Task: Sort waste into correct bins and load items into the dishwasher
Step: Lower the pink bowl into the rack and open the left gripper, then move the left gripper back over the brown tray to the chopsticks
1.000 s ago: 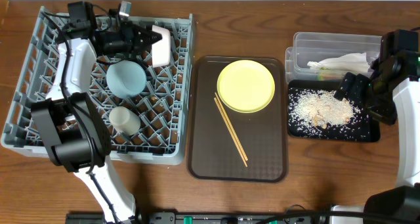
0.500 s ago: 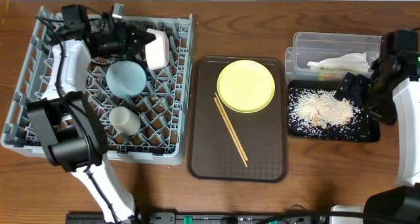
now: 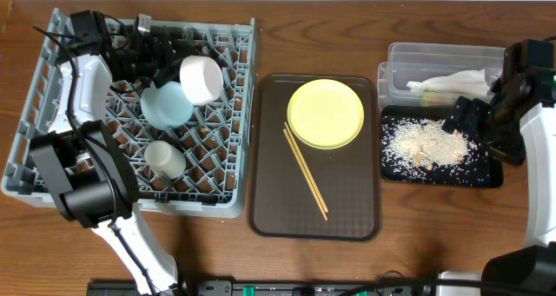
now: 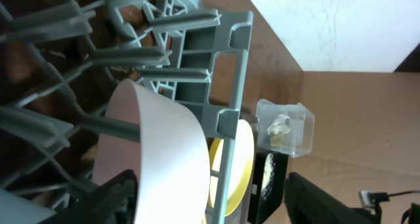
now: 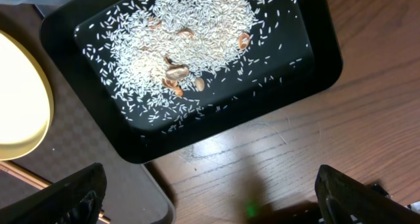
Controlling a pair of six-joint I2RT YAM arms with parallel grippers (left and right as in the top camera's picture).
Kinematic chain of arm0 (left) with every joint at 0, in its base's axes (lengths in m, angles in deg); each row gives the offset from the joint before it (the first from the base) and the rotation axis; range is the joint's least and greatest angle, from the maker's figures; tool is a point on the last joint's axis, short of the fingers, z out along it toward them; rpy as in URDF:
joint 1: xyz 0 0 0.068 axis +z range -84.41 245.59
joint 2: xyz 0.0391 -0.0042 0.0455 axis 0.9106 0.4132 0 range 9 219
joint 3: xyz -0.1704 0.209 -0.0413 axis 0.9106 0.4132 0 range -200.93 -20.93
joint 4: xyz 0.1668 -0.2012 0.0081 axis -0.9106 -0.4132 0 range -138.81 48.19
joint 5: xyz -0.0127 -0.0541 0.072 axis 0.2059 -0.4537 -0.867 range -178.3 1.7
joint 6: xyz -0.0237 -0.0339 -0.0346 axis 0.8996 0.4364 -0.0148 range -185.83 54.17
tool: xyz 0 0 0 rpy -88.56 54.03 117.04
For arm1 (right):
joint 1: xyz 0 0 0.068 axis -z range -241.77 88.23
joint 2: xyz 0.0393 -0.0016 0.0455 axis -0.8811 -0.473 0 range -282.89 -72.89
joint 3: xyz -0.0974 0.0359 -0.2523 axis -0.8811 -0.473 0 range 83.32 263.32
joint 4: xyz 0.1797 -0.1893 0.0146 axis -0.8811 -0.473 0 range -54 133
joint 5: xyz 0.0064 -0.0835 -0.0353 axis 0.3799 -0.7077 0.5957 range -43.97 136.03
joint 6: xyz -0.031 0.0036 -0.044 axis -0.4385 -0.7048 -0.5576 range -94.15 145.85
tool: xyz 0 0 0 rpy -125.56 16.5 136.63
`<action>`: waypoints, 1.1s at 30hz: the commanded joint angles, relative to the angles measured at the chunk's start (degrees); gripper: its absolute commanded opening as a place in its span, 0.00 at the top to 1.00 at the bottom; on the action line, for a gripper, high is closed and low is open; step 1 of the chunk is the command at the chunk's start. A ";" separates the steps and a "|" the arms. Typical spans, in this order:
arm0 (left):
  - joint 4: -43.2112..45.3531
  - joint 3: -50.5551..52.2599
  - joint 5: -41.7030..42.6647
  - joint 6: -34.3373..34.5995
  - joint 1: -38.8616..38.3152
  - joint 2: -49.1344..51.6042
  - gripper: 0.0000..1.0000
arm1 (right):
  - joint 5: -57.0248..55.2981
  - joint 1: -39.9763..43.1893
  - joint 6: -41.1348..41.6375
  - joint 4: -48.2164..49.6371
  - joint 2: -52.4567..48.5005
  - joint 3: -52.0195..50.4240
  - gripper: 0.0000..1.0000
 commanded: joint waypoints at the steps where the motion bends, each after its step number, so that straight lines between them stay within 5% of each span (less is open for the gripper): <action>1: 0.63 -0.31 0.11 -0.59 0.55 0.07 0.23 | -0.59 0.50 -0.11 -0.20 0.15 0.98 0.01; 5: 1.92 -0.39 -1.36 -0.61 0.81 -2.64 0.19 | -0.61 0.50 -0.13 -0.20 0.15 0.98 0.01; 11: 1.86 -0.39 -17.14 -0.63 0.76 -10.23 0.15 | -0.61 0.50 -0.13 -0.20 0.15 0.98 0.01; 17: -0.33 -0.39 -18.71 -0.66 -0.31 -18.10 0.15 | -0.59 0.50 -0.11 -0.15 0.15 0.98 0.01; 28: -29.64 -0.37 -41.33 -0.57 -19.30 -24.65 0.14 | -0.59 0.48 -0.81 -0.13 0.15 0.98 0.01; 33: -33.53 -0.26 -42.03 -0.61 -28.00 -24.61 0.14 | -0.59 0.48 -1.66 -0.13 0.15 0.98 0.01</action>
